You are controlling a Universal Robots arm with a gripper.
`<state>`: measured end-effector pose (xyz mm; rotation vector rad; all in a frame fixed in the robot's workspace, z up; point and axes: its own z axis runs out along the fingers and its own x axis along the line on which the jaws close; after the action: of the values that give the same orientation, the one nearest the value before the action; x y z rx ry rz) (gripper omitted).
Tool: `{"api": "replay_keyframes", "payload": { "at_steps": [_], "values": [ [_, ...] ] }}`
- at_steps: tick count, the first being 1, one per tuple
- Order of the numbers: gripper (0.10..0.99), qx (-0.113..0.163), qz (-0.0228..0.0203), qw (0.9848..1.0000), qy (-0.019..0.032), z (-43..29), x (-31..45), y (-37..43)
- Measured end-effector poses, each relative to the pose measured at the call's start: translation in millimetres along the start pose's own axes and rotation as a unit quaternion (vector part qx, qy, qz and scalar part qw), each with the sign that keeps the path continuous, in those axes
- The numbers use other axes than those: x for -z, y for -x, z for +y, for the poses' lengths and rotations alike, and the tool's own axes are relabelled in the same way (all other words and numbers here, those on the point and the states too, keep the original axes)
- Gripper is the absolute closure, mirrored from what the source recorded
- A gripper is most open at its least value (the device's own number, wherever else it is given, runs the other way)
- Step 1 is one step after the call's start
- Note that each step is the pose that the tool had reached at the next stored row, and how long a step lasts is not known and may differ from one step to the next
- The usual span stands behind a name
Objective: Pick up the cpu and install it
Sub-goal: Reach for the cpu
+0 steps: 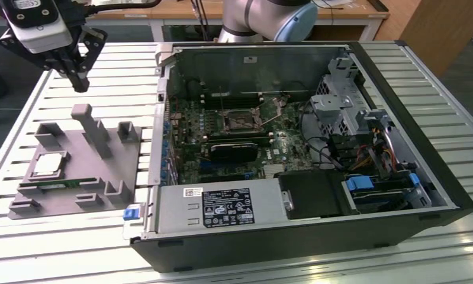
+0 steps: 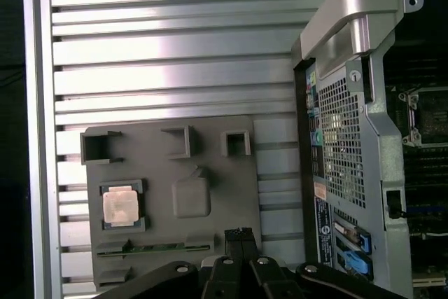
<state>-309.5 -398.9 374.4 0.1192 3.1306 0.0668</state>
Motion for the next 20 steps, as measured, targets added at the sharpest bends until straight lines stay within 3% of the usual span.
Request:
{"api": "replay_keyframes", "payload": {
  "at_steps": [20],
  "values": [
    [0.980, 0.000, 0.0038, 1.0000, -0.0002, -0.9, -2.9, -11.9]
  ]
}}
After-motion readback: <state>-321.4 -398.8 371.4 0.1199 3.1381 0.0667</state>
